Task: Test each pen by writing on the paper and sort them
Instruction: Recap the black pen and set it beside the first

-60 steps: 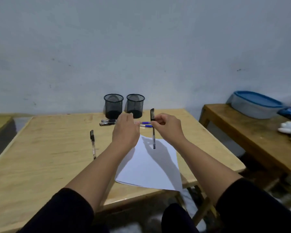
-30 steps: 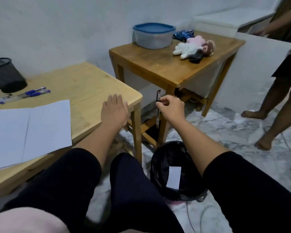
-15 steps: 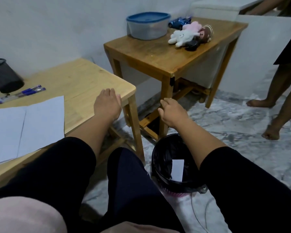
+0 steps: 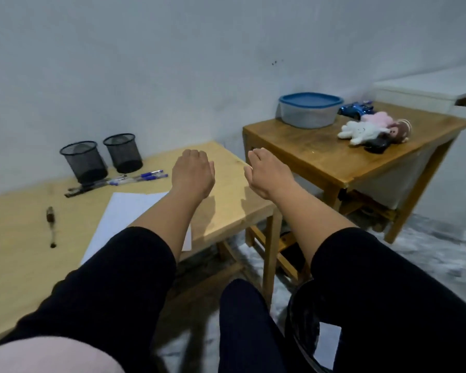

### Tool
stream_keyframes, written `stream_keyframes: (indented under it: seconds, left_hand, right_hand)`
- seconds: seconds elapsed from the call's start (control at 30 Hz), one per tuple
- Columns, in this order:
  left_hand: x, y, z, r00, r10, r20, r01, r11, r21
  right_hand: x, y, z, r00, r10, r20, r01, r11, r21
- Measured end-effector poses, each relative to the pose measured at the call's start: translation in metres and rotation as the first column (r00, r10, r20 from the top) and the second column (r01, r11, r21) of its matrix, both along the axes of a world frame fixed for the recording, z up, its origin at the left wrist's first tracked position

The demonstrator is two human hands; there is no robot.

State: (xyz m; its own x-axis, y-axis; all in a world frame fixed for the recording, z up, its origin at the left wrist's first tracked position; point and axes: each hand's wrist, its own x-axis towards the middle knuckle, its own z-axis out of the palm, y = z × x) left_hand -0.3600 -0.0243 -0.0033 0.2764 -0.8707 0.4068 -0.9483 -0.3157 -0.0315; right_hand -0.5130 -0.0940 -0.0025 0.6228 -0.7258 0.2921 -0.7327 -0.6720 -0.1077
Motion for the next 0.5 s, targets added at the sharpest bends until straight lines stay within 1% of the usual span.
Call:
stream_keyframes:
  seconds: [0.07, 0.17, 0.27, 0.37, 0.5]
  left_hand:
    - [0.023, 0.010, 0.016, 0.998, 0.056, 0.009, -0.056, 0.998, -0.018]
    - [0.061, 0.026, 0.029, 0.991, 0.130, 0.027, -0.128, 0.990, -0.050]
    - [0.098, 0.046, 0.034, 0.978, 0.205, 0.020, -0.205, 0.978, -0.039]
    - [0.138, 0.065, 0.028, 0.959, 0.282, 0.006, -0.281, 0.959, -0.036]
    - [0.193, 0.087, 0.008, 0.935, 0.352, -0.041, -0.354, 0.933, -0.067]
  right_hand:
    - [0.029, 0.002, 0.016, 0.998, 0.062, -0.009, -0.062, 0.998, -0.026]
    - [0.077, 0.006, 0.032, 0.991, 0.128, 0.041, -0.127, 0.992, -0.019]
    - [0.126, 0.013, 0.038, 0.977, 0.201, 0.071, -0.199, 0.979, -0.032]
    - [0.173, 0.026, 0.037, 0.951, 0.300, 0.074, -0.298, 0.954, -0.036]
    - [0.231, 0.043, 0.028, 0.906, 0.421, 0.035, -0.420, 0.907, -0.032]
